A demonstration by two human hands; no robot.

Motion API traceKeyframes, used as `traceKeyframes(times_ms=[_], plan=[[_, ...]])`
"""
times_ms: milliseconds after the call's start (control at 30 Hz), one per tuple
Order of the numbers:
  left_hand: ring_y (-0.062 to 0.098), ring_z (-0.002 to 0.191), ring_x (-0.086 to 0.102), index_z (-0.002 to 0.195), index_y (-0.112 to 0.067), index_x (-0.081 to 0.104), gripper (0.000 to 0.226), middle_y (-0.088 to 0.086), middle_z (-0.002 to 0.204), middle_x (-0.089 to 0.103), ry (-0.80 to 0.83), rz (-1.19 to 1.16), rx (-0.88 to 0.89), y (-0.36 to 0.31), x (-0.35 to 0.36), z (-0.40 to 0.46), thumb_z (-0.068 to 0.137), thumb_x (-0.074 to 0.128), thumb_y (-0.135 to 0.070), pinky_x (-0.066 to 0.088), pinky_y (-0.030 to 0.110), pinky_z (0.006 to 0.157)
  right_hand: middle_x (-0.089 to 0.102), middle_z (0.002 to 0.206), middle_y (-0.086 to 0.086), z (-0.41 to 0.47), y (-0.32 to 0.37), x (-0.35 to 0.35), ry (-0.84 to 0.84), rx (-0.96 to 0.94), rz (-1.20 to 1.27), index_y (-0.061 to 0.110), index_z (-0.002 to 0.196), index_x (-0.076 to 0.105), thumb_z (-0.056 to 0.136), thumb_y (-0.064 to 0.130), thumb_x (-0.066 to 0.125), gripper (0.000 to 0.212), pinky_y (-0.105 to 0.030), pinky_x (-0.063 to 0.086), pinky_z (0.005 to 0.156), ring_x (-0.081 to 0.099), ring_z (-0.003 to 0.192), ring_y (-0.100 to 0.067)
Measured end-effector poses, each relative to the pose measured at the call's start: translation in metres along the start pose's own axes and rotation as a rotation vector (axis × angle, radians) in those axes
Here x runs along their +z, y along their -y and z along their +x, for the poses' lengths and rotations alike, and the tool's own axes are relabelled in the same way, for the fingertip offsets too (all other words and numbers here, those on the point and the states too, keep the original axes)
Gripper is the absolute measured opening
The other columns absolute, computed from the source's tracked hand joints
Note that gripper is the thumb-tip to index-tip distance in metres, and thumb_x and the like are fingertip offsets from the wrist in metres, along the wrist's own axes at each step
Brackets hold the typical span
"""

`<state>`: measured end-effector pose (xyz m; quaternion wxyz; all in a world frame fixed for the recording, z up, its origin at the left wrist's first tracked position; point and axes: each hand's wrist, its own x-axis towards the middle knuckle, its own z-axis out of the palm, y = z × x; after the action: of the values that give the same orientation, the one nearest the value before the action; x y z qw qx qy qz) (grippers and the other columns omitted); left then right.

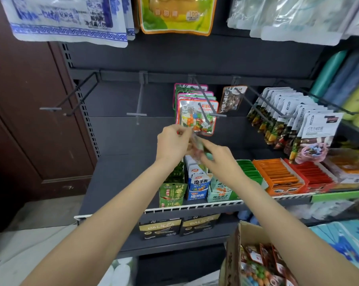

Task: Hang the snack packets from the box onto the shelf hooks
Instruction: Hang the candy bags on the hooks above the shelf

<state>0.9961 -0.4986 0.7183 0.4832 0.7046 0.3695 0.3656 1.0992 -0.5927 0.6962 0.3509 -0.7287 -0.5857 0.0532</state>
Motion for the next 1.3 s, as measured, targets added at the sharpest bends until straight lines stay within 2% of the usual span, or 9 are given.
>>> traceKeyframes(times_ms=[100, 200, 333, 533, 600, 667, 733, 1067, 1300], plan=[[0.015, 0.101, 0.064, 0.11, -0.026, 0.066, 0.022, -0.003, 0.112, 0.068, 0.024, 0.311, 0.164, 0.012, -0.01, -0.006, 0.093, 0.054, -0.032, 0.053, 0.036, 0.086, 0.065, 0.076, 0.012, -0.004, -0.001, -0.003, -0.139, 0.089, 0.177, 0.015, 0.122, 0.06, 0.092, 0.001, 0.05, 0.034, -0.006, 0.037, 0.052, 0.053, 0.055, 0.008], [0.013, 0.129, 0.041, 0.132, -0.034, 0.049, 0.049, -0.004, 0.141, 0.043, 0.152, 0.363, 0.261, 0.027, -0.021, -0.01, 0.086, 0.065, -0.035, 0.036, 0.029, 0.103, 0.069, 0.096, 0.007, -0.01, 0.0, -0.011, -0.21, 0.122, 0.421, 0.02, 0.117, 0.058, 0.092, 0.0, 0.052, 0.033, -0.012, 0.046, 0.061, 0.063, 0.068, 0.006], [0.008, 0.126, 0.04, 0.139, -0.038, 0.038, 0.072, -0.007, 0.139, 0.045, 0.3, 0.166, 0.277, 0.027, -0.019, -0.016, 0.079, 0.075, -0.025, 0.033, 0.024, 0.101, 0.071, 0.103, -0.005, -0.019, -0.004, -0.022, -0.23, 0.091, 0.65, 0.027, 0.132, 0.039, 0.092, 0.003, 0.056, 0.05, -0.026, 0.057, 0.07, 0.07, 0.084, -0.014], [0.012, 0.115, 0.045, 0.14, -0.035, 0.041, 0.074, -0.003, 0.114, 0.047, 0.218, 0.218, 0.301, 0.017, -0.003, -0.013, 0.077, 0.077, -0.021, 0.031, 0.02, 0.096, 0.049, 0.062, 0.004, -0.013, -0.021, -0.016, -0.349, 0.083, 0.232, 0.031, 0.134, 0.05, 0.095, 0.011, 0.052, 0.043, -0.018, 0.032, 0.05, 0.038, 0.048, -0.005], [0.011, 0.115, 0.045, 0.14, -0.035, 0.04, 0.075, -0.004, 0.114, 0.047, 0.2, 0.216, 0.315, 0.019, -0.001, -0.011, 0.077, 0.077, -0.021, 0.03, 0.017, 0.097, 0.056, 0.074, 0.012, -0.013, -0.02, -0.016, -0.33, 0.076, 0.246, 0.03, 0.134, 0.049, 0.094, 0.015, 0.055, 0.043, -0.01, 0.033, 0.055, 0.042, 0.054, 0.003], [0.009, 0.111, 0.045, 0.141, -0.034, 0.039, 0.076, -0.002, 0.115, 0.048, 0.177, 0.226, 0.339, 0.022, 0.0, -0.009, 0.077, 0.077, -0.021, 0.029, 0.007, 0.09, 0.061, 0.113, 0.01, -0.013, -0.019, -0.016, -0.303, 0.06, 0.251, 0.03, 0.137, 0.046, 0.09, 0.019, 0.062, 0.05, -0.013, 0.044, 0.084, 0.054, 0.091, 0.008], [0.006, 0.105, 0.045, 0.141, -0.033, 0.04, 0.076, -0.001, 0.113, 0.049, 0.152, 0.221, 0.366, 0.025, 0.001, -0.009, 0.076, 0.077, -0.021, 0.028, -0.003, 0.082, 0.058, 0.116, 0.009, -0.012, -0.021, -0.014, -0.307, 0.046, 0.223, 0.029, 0.138, 0.044, 0.088, 0.019, 0.065, 0.055, -0.02, 0.04, 0.097, 0.051, 0.108, 0.002], [0.007, 0.097, 0.046, 0.14, -0.035, 0.04, 0.078, 0.003, 0.111, 0.049, 0.123, 0.182, 0.44, 0.032, 0.003, -0.012, 0.075, 0.078, -0.017, 0.029, -0.006, 0.08, 0.05, 0.088, -0.009, -0.016, -0.026, -0.006, -0.408, -0.023, 0.172, 0.028, 0.138, 0.044, 0.086, 0.018, 0.066, 0.057, -0.002, 0.035, 0.077, 0.045, 0.078, 0.003], [0.004, 0.097, 0.044, 0.142, -0.033, 0.037, 0.079, -0.001, 0.108, 0.047, 0.098, 0.232, 0.433, 0.03, 0.011, 0.0, 0.077, 0.077, -0.017, 0.027, -0.008, 0.081, 0.049, 0.092, -0.021, 0.0, -0.031, -0.012, -0.375, 0.01, 0.116, 0.031, 0.139, 0.041, 0.087, 0.019, 0.065, 0.058, -0.009, 0.035, 0.073, 0.051, 0.087, -0.025]])
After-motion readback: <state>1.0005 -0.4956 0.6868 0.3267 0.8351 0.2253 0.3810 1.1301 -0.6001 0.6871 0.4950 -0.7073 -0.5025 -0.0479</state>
